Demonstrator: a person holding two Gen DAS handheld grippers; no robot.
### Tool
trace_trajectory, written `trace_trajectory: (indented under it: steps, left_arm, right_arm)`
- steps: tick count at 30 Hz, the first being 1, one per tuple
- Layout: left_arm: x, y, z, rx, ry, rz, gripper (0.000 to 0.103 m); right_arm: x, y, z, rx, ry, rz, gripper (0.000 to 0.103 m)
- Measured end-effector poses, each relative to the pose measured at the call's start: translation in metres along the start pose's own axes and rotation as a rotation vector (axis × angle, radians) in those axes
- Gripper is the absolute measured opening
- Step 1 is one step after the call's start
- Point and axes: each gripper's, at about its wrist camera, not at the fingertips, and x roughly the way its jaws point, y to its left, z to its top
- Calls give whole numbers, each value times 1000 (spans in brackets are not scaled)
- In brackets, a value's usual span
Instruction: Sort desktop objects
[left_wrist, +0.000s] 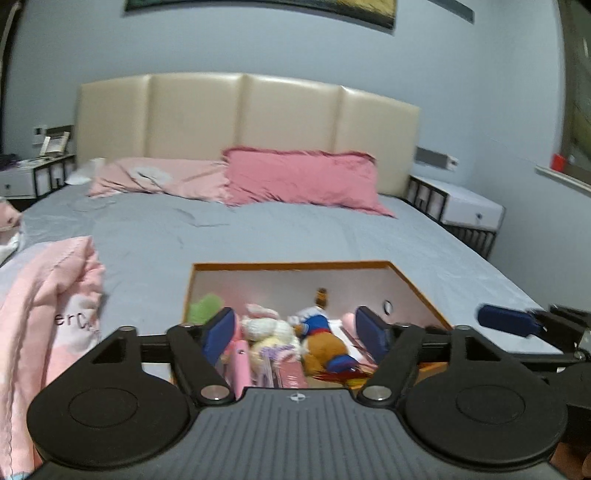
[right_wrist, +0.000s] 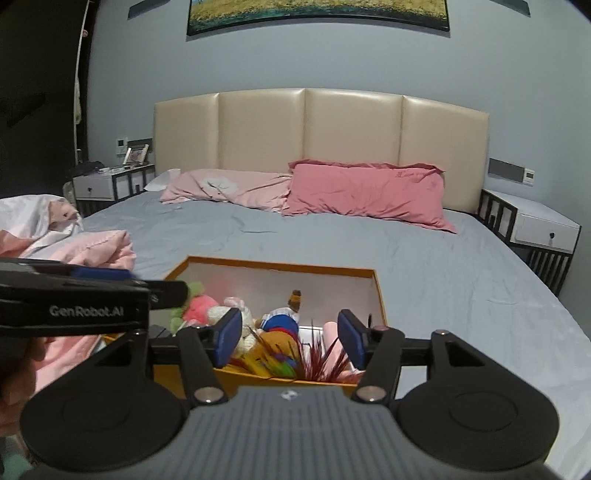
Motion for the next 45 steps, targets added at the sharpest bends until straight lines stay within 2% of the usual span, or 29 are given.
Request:
trace_trajectory:
  steps: [2, 6, 12, 15, 19, 27, 35, 38, 42, 45]
  left_arm:
    - [1, 3, -7, -22, -13, 28, 89]
    - [17, 3, -21, -24, 45, 101, 90]
    - [36, 6, -29, -60, 113, 112, 90]
    - [45, 6, -33, -63, 172, 112, 90]
    - [50, 0, -36, -12, 180, 156, 90]
    - [54, 1, -35, -10, 199, 184, 90]
    - [55, 1, -36, -4, 196, 190, 91]
    - [54, 0, -36, -8, 192, 180, 91]
    - [53, 1, -36, -13, 192, 171, 91]
    - [53, 1, -36, -14, 193, 171, 91]
  right_arm:
    - [5, -1, -6, 20, 8, -3, 72]
    - [14, -2, -18, 31, 42, -22, 74]
    - [32, -8, -24, 52, 110, -47, 78]
    - [41, -13, -28, 70, 140, -54, 78]
    - [47, -12, -28, 62, 146, -58, 81]
    - [50, -6, -31, 3, 146, -83, 84]
    - [55, -3, -34, -25, 170, -117, 99]
    - [58, 6, -37, -68, 192, -123, 101]
    - [58, 6, -39, -46, 208, -93, 101]
    - [63, -2, -41, 26, 249, -57, 100]
